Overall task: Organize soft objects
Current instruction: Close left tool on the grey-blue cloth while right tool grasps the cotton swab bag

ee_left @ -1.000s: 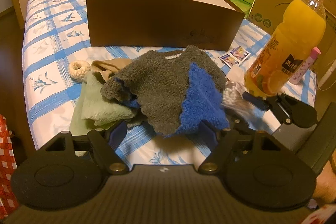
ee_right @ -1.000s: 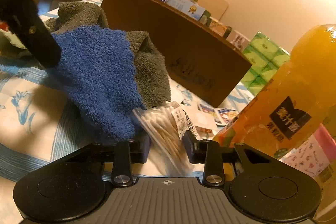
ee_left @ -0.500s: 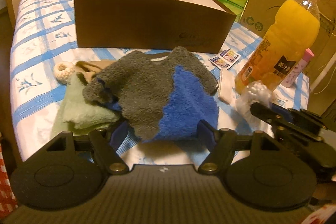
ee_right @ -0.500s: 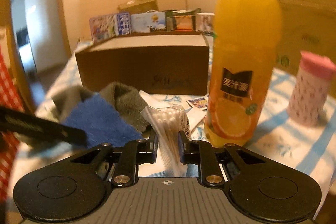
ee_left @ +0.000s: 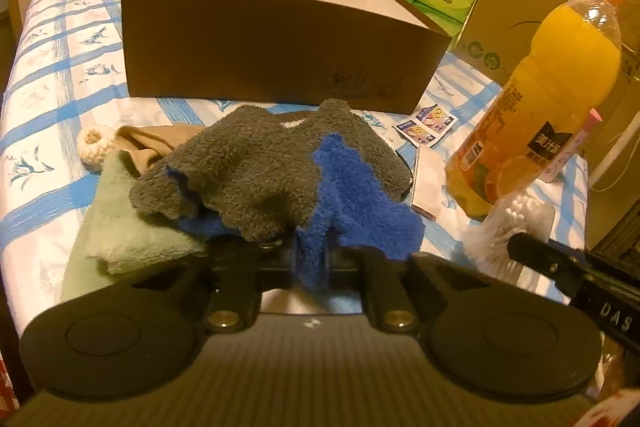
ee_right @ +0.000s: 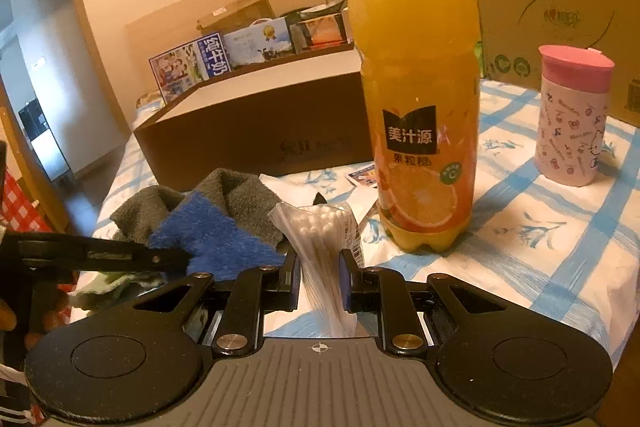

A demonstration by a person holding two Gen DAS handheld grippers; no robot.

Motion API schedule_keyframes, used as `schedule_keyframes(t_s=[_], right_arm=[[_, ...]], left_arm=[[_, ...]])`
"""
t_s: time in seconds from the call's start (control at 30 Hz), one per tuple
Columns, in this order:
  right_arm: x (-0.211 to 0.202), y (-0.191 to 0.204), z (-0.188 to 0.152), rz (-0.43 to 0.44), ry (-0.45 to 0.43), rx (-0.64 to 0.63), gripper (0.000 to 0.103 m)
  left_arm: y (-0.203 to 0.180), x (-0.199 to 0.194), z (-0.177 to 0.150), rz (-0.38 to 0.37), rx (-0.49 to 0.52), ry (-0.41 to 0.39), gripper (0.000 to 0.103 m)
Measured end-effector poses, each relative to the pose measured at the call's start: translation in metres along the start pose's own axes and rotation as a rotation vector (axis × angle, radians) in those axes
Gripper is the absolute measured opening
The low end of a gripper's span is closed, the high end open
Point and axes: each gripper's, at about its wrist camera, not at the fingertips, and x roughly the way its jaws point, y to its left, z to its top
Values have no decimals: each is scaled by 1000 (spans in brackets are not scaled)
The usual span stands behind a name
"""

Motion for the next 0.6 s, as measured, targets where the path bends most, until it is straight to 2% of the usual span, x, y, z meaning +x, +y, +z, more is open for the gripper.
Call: schedule_keyframes(t_s=[0.13, 0.33, 0.6], right_arm=[[-12, 0, 3, 5, -12, 15, 19], [-43, 8, 10, 31, -57, 44, 19], [-89, 29, 33, 76, -113, 40, 19]], left_arm=[[3, -18, -3, -14, 20, -24, 7], [-9, -69, -4, -11, 120, -118, 7], [-9, -130, 15, -27, 137, -204, 7]])
